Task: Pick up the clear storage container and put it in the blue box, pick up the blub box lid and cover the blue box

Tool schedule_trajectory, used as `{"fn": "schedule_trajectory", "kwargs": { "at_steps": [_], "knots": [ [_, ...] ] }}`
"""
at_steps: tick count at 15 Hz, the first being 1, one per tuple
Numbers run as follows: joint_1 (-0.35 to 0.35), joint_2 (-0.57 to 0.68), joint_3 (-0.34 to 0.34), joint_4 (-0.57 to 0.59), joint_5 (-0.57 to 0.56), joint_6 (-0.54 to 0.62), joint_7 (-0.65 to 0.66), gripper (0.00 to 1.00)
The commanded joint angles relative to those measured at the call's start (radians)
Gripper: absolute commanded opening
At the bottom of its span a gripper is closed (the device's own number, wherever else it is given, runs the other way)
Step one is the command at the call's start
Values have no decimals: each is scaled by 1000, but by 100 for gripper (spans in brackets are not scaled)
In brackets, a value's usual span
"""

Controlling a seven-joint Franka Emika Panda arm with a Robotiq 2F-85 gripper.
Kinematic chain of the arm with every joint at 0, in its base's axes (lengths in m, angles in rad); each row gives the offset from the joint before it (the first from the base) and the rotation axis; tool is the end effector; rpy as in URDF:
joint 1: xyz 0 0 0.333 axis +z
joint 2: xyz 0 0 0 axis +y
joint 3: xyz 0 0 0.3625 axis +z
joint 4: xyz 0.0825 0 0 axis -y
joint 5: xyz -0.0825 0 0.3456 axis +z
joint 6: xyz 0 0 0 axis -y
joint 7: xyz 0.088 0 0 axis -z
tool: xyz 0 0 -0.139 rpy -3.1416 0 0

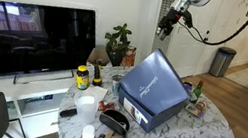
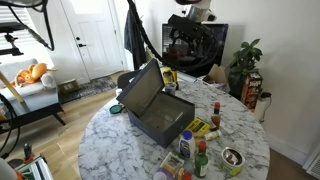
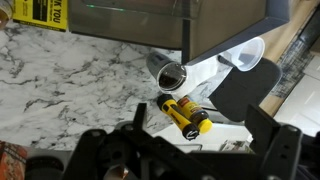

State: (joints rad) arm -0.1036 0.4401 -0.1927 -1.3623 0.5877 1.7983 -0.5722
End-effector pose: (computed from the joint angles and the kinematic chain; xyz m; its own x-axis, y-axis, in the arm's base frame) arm 0.6706 -0.1101 0.5053 0.9663 0.1044 0.2352 0.1958 -0.8915 -0.4086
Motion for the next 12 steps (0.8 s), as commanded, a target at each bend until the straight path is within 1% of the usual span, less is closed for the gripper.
{"fn": "schedule_trajectory", "kwargs": {
  "at_steps": [1,3,4,6,7,8,9,12],
  "knots": [
    [-23,-112,89,-245,-25,180,-7,100],
    [-33,-159,120,-342,-19,213,-22,100],
    [-51,-64,128,-190,-22,164,10,100],
    [-47,-97,139,-259,-18,187,4,100],
    [-47,-110,139,-275,-17,187,3,100],
    [-34,-112,125,-290,-58,225,26,100],
    [-42,-120,135,-299,-39,221,10,100],
    [-42,-173,139,-352,-70,254,19,100]
  ]
}}
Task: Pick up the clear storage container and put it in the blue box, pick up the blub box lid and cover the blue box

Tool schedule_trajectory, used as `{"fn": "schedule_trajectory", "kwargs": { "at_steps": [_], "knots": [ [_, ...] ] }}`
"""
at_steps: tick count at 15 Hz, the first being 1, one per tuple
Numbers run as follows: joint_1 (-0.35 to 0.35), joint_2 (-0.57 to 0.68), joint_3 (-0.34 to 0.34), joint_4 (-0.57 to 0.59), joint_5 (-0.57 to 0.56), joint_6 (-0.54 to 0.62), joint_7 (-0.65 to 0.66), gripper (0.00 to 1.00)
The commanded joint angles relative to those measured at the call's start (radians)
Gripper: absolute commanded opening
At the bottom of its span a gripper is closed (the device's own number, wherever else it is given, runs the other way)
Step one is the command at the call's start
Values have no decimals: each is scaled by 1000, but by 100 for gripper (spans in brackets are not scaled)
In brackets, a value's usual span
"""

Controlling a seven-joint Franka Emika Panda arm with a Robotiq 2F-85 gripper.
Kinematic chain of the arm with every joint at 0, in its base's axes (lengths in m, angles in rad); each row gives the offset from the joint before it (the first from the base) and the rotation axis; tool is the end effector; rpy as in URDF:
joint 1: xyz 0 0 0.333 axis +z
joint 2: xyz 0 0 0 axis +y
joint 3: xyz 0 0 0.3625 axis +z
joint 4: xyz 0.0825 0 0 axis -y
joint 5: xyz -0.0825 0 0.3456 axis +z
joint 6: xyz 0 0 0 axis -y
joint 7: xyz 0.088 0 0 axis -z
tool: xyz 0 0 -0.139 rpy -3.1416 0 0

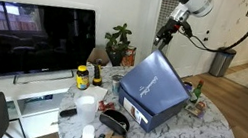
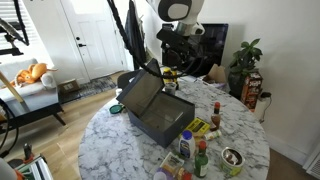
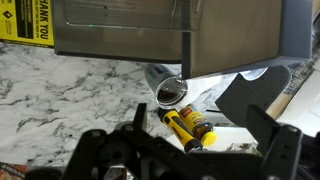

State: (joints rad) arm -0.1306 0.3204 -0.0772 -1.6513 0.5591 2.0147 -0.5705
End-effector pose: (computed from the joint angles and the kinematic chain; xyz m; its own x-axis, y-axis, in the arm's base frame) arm 0.6386 -0.0811 0.4688 0.9668 0.0780 0.2435 0.1733 -0.9002 -0.3996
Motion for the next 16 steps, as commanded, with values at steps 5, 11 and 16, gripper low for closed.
{"fn": "schedule_trajectory", "kwargs": {
  "at_steps": [5,11,16],
  "knots": [
    [-20,-159,27,-150,-42,-16,1,100],
    [17,-202,34,-242,-86,-59,27,100],
    [48,-188,64,-307,-86,55,28,100]
  ]
}}
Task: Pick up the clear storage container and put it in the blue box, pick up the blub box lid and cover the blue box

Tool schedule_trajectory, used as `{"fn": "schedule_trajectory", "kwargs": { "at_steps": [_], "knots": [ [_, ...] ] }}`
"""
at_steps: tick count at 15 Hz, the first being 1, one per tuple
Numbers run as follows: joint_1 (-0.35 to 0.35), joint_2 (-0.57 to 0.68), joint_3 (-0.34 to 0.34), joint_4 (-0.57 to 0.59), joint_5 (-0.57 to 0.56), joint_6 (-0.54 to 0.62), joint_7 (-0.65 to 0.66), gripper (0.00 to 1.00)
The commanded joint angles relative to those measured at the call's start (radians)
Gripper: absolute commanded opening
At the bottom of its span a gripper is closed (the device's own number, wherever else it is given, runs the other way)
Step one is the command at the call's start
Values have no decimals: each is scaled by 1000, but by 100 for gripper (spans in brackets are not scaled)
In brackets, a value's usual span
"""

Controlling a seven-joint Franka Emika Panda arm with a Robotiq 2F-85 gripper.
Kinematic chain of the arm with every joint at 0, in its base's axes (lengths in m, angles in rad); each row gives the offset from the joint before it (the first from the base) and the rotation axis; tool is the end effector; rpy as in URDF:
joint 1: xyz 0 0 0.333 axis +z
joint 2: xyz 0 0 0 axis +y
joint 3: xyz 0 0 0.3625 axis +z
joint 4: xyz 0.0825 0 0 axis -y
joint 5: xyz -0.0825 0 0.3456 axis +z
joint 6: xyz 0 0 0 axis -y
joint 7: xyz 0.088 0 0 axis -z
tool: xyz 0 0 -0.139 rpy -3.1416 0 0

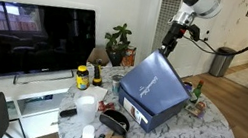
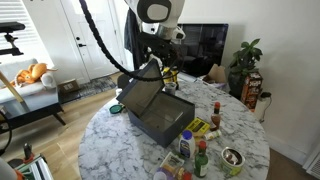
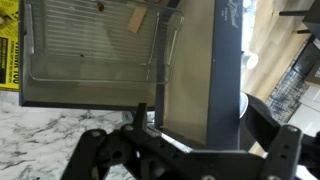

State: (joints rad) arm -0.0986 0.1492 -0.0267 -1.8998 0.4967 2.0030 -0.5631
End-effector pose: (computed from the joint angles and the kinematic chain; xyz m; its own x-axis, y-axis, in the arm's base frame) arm 0.5677 -0.0279 0.4600 0.9723 0.1813 0.1478 0.2266 -0.8868 -0.4029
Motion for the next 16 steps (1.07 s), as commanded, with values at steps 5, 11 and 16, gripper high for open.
{"fn": "schedule_trajectory", "kwargs": {
  "at_steps": [5,11,16],
  "knots": [
    [18,-31,17,-90,-47,121,48,51],
    [-6,-80,-1,-56,-34,30,48,5],
    [-10,-107,-20,3,-23,-117,32,0]
  ]
}}
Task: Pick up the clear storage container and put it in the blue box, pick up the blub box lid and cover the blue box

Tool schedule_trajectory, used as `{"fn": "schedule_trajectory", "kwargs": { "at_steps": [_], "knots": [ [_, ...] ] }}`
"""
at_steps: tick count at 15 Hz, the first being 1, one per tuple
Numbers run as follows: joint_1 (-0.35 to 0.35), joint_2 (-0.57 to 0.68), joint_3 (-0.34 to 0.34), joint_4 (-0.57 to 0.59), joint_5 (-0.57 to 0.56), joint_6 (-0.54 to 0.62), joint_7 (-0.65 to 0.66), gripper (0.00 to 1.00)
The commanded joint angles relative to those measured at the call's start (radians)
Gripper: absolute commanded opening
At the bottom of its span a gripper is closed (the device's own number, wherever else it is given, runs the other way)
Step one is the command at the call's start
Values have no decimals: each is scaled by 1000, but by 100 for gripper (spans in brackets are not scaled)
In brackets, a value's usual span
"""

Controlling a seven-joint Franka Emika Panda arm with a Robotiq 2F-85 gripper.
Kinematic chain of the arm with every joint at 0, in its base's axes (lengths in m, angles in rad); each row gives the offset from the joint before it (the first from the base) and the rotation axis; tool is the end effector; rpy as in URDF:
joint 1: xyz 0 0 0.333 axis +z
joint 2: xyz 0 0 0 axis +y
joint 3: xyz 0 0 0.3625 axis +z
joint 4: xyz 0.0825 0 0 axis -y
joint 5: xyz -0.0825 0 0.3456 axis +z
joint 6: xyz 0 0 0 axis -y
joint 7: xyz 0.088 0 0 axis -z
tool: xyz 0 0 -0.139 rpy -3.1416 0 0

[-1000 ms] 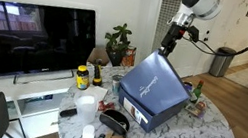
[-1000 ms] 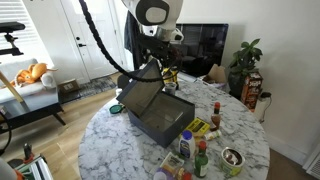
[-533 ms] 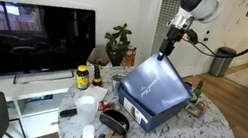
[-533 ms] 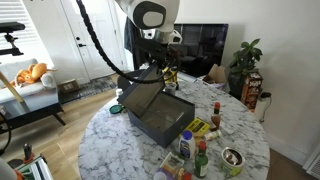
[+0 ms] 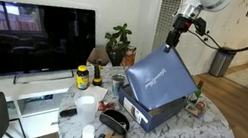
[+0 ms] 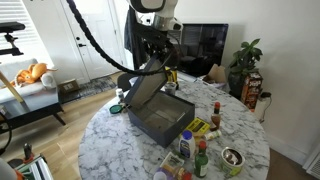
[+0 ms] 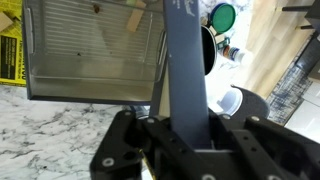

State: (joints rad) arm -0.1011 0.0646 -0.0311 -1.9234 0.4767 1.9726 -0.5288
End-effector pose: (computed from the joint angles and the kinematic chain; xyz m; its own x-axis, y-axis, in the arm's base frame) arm 0.5461 -0.0290 0.4939 0.9723 0.1670 0.1634 0.2190 -0.8951 -0.3883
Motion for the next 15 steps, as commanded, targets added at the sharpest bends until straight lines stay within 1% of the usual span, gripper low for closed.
{"fn": "schedule_trajectory", "kwargs": {
  "at_steps": [1,3,9,11,15],
  "knots": [
    [-8,-20,-20,49,1,-126,-8,0],
    [-14,7,-28,108,14,-222,-32,0],
    [-32,74,-44,254,24,-431,-48,0],
    [-44,124,-42,314,51,-501,-74,0],
    [-70,237,-31,434,87,-584,-98,0]
  ]
}}
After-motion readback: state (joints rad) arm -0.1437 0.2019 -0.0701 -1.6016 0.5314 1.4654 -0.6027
